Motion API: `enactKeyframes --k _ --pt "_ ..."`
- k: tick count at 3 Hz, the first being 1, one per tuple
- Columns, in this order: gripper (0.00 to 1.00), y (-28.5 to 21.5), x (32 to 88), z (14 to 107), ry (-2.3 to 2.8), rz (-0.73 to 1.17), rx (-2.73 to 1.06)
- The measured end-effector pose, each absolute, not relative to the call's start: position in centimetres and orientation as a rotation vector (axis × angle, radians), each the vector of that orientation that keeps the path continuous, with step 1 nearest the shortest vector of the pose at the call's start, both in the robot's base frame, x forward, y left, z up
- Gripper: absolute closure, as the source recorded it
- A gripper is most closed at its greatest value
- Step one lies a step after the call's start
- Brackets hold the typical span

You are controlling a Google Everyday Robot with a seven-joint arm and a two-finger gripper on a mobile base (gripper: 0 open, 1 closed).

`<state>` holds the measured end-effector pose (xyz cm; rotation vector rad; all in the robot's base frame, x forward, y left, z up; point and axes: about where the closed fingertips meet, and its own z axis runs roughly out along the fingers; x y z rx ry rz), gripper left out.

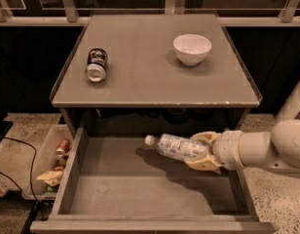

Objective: Pick blue plastic bottle from top drawer and place on counter

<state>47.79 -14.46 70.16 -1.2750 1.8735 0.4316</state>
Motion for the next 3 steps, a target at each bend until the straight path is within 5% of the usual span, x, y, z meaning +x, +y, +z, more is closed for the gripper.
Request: enactKeyframes --k 3 --pt "1.0 -21.7 47.2 88.0 1.683 0.312 -1.234"
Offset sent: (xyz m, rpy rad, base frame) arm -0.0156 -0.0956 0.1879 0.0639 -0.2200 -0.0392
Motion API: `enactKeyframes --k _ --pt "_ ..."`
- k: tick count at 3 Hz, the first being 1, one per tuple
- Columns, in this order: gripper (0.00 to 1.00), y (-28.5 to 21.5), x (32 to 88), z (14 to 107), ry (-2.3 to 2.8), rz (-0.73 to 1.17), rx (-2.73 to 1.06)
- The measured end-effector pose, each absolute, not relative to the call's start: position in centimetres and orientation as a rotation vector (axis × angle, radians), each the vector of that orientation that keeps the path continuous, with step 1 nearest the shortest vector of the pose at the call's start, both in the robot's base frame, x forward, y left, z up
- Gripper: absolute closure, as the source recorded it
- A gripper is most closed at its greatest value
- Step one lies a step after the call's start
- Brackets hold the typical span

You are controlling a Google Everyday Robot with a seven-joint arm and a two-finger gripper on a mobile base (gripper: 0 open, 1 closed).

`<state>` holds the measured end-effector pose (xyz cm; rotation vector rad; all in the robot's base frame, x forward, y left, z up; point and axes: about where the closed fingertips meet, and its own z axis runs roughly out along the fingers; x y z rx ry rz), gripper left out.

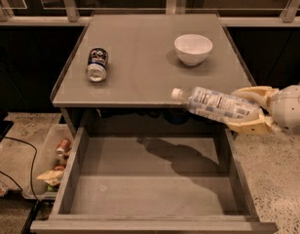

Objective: Pick blue plastic bottle from top drawer and place on counter

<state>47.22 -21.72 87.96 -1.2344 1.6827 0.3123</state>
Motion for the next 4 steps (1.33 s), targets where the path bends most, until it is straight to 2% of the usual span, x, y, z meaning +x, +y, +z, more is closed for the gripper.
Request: enactKeyframes --k 2,4 --pt "1.0 -21.3 48.3 88.4 1.665 0.304 -1.225" --pt "1.0 -18.3 56.0 88.9 1.65 0.271 -1.199"
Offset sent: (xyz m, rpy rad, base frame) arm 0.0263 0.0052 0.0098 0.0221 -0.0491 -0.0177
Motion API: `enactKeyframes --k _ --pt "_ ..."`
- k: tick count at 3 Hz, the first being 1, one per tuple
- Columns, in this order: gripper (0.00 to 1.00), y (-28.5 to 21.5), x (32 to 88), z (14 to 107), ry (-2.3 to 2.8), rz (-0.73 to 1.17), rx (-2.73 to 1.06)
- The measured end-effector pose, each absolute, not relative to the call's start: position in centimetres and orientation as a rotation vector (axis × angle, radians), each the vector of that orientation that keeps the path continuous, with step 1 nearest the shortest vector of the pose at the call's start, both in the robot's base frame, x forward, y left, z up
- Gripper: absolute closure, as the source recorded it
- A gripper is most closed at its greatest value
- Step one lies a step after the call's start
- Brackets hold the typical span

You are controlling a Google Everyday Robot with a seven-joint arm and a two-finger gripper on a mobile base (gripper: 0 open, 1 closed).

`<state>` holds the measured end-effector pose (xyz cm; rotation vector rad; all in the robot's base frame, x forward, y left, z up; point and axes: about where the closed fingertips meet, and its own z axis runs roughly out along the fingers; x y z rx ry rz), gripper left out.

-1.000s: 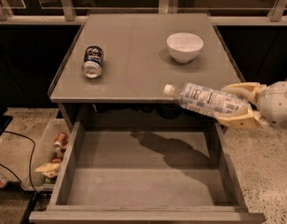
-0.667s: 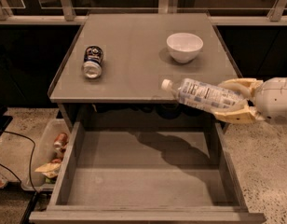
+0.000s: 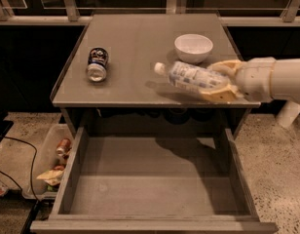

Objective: Pick blue plastic bottle from top drawer and place on counter

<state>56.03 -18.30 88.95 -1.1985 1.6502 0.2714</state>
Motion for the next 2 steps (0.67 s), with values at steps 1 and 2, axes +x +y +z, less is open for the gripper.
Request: enactKeyframes --k 1,2 --pt "1.0 -15.7 59.7 89.4 1.636 0.294 -1.163" --pt "1.0 -13.3 62.2 89.8 1.622 0.324 -1.144"
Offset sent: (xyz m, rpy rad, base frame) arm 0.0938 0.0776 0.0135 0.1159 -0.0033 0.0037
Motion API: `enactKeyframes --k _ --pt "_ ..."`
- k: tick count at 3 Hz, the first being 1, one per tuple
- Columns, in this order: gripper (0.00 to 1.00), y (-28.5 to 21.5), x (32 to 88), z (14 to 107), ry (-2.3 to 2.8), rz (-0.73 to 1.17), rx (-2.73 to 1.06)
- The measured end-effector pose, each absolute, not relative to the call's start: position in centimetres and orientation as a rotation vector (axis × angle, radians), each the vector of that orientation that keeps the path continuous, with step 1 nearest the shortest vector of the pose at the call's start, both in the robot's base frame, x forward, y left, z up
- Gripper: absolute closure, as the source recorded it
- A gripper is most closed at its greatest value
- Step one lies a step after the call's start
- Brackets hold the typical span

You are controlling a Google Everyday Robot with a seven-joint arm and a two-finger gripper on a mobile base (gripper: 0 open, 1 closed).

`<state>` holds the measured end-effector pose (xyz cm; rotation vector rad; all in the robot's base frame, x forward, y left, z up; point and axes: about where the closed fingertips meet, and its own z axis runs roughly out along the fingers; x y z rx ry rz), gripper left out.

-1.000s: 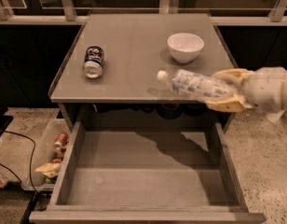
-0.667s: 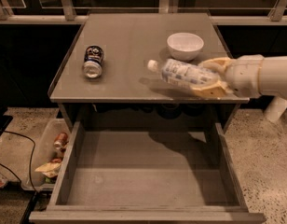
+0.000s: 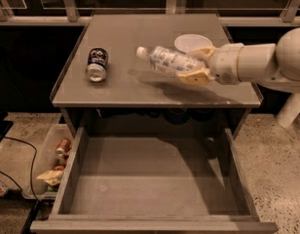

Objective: Pick blue plastic bottle from top drawer and place on counter

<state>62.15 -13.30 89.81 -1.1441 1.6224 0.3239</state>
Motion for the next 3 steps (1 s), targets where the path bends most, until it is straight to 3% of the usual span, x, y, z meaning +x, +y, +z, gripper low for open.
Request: enactKeyframes --k 3 --pt "1.0 -7.8 65.9 85.8 1.665 0.414 -1.131"
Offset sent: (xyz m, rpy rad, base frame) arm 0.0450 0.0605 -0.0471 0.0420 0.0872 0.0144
